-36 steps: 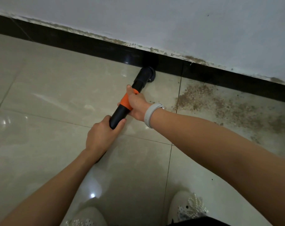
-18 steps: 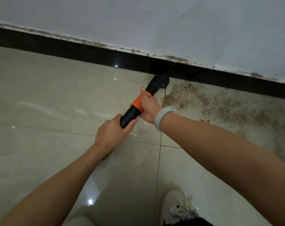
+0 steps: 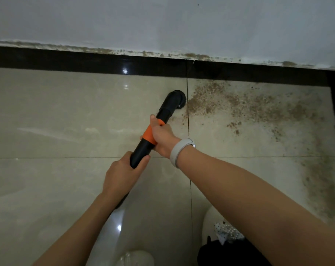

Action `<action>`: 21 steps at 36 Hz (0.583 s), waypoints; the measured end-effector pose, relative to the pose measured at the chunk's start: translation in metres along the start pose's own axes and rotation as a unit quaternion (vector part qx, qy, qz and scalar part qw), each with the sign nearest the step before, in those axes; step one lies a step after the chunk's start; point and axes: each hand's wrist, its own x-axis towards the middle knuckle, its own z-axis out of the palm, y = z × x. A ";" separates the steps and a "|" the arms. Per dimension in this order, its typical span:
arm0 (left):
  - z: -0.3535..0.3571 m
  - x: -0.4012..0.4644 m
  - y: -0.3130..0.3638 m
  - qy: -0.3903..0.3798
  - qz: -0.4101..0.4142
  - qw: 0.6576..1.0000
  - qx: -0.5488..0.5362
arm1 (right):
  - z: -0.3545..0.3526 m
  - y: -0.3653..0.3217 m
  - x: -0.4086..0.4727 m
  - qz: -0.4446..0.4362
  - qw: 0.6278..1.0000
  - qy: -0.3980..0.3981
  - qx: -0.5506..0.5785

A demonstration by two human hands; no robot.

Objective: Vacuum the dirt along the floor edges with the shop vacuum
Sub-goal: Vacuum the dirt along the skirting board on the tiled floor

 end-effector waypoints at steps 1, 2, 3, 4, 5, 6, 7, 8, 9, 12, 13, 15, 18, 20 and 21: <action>-0.001 -0.002 -0.003 -0.005 0.000 1.000 0.001 | 0.001 0.003 -0.002 0.002 1.000 0.001 0.003; -0.003 -0.003 -0.005 -0.010 0.001 1.000 0.003 | 0.002 0.005 -0.004 0.004 1.000 0.002 0.007; -0.004 -0.005 -0.008 -0.012 0.000 1.000 0.005 | 0.004 0.008 -0.007 0.005 1.000 0.004 0.012; -0.005 -0.007 -0.010 -0.013 -0.002 1.000 0.005 | 0.005 0.010 -0.009 0.005 1.000 0.007 0.015; -0.006 -0.008 -0.011 -0.014 -0.004 1.000 0.005 | 0.006 0.012 -0.010 0.003 1.000 0.011 0.015; -0.006 -0.009 -0.012 -0.014 -0.006 1.000 0.006 | 0.007 0.014 -0.011 0.002 1.000 0.014 0.016; -0.006 -0.010 -0.011 -0.014 -0.006 1.000 0.010 | 0.007 0.015 -0.011 0.000 1.000 0.017 0.019; -0.005 -0.011 -0.011 -0.016 -0.003 1.000 0.013 | 0.006 0.016 -0.011 -0.002 1.000 0.020 0.024; -0.004 -0.011 -0.010 -0.019 0.001 1.000 0.015 | 0.005 0.017 -0.010 -0.004 0.999 0.024 0.030; -0.001 -0.010 -0.009 -0.036 0.005 0.999 0.017 | -0.004 0.021 -0.010 -0.007 0.998 0.034 0.054; 0.000 -0.011 -0.009 -0.040 0.005 0.999 0.016 | -0.007 0.023 -0.010 -0.008 0.998 0.034 0.060; 0.002 -0.015 -0.011 -0.046 0.009 0.999 0.023 | -0.011 0.028 -0.011 -0.008 0.997 0.035 0.066; 0.004 -0.024 -0.014 -0.046 0.018 0.998 0.031 | -0.016 0.039 -0.014 -0.010 0.997 0.037 0.071; 0.006 -0.031 -0.016 -0.043 0.021 0.998 0.041 | -0.018 0.048 -0.017 -0.014 0.997 0.033 0.069; 0.006 -0.034 -0.017 -0.041 0.022 0.998 0.046 | -0.020 0.052 -0.018 -0.014 0.997 0.029 0.068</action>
